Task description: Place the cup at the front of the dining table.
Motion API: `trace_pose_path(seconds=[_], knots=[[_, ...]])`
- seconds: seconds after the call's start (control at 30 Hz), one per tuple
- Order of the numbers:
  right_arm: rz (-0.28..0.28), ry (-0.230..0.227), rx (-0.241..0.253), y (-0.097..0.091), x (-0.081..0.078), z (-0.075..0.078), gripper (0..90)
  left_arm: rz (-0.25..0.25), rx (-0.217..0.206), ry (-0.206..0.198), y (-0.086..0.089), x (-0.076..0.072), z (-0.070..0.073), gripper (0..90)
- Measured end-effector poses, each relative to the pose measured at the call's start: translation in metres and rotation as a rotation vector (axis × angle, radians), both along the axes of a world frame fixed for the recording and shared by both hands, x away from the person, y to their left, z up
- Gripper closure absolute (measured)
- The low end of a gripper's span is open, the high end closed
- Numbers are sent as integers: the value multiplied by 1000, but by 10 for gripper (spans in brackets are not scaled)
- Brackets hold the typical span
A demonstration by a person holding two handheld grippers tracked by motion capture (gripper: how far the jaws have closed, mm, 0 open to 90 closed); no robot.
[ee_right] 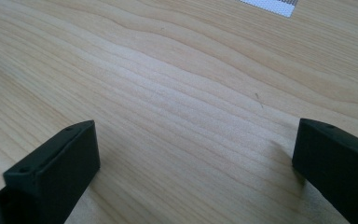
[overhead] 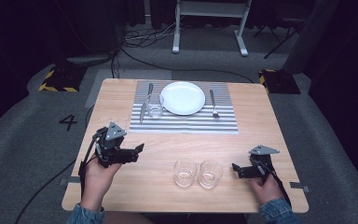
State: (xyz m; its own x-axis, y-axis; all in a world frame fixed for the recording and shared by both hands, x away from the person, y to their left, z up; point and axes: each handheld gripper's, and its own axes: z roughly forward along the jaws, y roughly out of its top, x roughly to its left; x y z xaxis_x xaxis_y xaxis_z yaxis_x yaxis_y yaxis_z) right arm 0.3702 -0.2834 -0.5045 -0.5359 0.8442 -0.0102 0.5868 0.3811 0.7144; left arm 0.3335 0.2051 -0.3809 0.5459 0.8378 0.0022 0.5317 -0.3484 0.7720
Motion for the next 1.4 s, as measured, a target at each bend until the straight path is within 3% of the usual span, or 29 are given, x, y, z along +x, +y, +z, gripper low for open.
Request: trace_pose_path(seconds=[0.3,0.53,0.7,0.87,1.03,1.4], knots=[[-2,0,0,0,0,0,7,49,32,8,14,-15,-26,155],[-1,-2,-1,0,0,0,8,56,78,56,17,-21,-47,155],[0,0,0,0,0,0,7,66,83,81,20,-26,-57,155],[0,-2,-1,0,0,0,8,47,75,121,21,-30,-69,156],[1,-1,-1,0,0,0,7,49,21,165,25,-31,-81,156],[-1,-2,-1,0,0,0,8,9,91,196,22,-37,-102,156]])
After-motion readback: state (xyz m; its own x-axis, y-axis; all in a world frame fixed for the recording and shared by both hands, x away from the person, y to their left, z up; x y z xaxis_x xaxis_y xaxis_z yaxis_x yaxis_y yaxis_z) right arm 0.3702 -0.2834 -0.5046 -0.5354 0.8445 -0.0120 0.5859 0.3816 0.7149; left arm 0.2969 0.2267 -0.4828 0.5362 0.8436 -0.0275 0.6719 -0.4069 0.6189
